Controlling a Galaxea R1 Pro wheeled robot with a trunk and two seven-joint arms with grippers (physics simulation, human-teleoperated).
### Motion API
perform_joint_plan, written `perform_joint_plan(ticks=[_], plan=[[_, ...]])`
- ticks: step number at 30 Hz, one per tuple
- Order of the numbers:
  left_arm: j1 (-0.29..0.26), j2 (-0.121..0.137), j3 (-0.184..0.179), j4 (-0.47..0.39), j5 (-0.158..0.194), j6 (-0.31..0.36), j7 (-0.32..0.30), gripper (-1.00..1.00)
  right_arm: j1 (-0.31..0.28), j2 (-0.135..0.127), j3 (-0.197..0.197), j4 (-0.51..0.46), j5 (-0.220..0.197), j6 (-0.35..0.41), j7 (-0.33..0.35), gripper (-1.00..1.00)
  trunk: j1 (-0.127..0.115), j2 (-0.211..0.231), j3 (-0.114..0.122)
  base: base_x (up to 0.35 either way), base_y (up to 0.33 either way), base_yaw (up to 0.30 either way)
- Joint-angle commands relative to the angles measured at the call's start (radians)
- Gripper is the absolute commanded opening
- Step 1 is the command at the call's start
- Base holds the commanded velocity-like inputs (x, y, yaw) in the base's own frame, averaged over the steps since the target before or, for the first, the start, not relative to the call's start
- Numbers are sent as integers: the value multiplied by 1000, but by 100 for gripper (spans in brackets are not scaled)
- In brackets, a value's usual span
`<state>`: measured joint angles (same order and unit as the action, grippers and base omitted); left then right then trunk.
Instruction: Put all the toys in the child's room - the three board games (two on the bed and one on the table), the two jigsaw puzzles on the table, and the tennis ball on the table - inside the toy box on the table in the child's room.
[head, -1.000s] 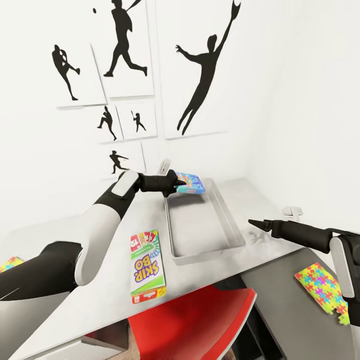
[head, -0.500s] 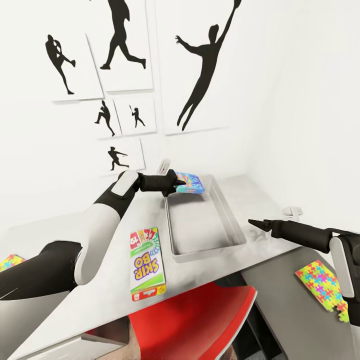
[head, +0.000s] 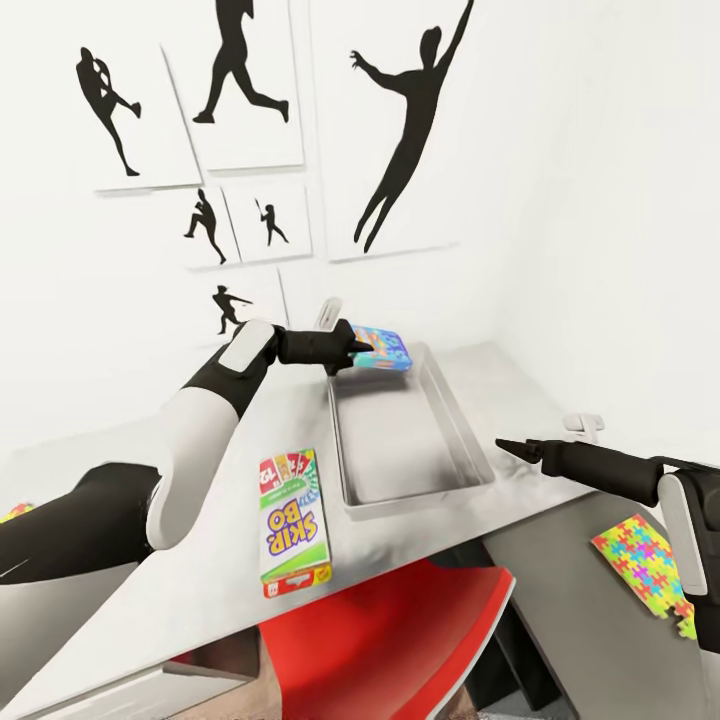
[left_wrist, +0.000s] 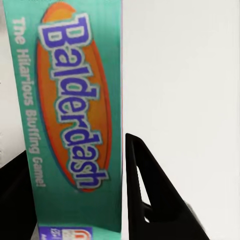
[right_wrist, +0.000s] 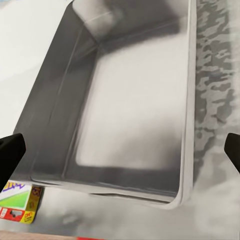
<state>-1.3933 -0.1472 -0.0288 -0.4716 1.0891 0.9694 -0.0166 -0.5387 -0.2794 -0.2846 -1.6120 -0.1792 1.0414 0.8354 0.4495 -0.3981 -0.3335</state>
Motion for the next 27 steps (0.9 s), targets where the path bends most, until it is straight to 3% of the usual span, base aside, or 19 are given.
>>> perform_joint_plan(ticks=[1,10,27], plan=[[-8,-1,-7,0,-1,3,-1,-100,-1,0,-1,0,-2,6,2,100,1,-2,-3,0,0,0],[-34,-1,-64,6,0,8,2,-100,-2,-1,-1,0,-1,6,2,100,1,-2,-18,0,0,-8],[-27,4,-72,11,-3,2,4,-100,-3,-1,-1,0,-2,6,2,100,1,-2,-45,0,0,-102]])
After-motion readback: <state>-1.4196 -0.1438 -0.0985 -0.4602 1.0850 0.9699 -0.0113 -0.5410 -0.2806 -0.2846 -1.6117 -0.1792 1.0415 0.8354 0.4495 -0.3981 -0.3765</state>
